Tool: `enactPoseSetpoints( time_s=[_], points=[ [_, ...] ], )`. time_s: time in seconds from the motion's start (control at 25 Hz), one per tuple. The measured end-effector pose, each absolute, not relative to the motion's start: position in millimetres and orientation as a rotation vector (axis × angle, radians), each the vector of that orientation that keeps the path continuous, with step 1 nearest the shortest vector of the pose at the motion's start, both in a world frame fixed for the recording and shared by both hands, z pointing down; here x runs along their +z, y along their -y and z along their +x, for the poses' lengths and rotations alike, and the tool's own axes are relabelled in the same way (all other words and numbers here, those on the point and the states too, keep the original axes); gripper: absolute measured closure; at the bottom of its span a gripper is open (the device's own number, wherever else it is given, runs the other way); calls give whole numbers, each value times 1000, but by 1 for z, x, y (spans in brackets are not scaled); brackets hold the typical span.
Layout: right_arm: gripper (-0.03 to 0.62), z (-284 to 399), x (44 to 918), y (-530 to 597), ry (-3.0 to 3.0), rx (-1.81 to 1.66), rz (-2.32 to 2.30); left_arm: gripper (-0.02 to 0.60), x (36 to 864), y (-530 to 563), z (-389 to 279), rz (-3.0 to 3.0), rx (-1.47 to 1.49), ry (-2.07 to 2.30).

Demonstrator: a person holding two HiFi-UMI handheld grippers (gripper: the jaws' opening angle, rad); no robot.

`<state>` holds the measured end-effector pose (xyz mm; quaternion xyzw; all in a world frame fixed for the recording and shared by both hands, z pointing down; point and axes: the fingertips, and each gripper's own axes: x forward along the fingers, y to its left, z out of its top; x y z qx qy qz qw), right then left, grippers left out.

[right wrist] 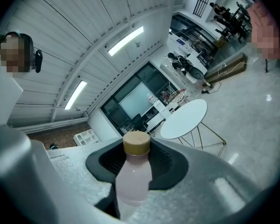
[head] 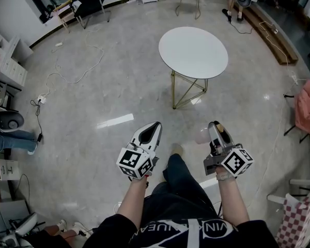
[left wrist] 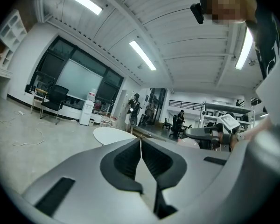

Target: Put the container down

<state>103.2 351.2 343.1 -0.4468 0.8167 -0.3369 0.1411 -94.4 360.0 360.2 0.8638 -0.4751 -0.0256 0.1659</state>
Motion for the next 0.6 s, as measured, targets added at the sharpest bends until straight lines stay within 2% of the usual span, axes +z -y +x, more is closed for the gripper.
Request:
enactPoseSetpoints(
  time_s=[0.6],
  points=[
    [465,87,340,-263,-2375,-992,-1257,566,354,-264,-99,2458,-76,1343]
  ],
)
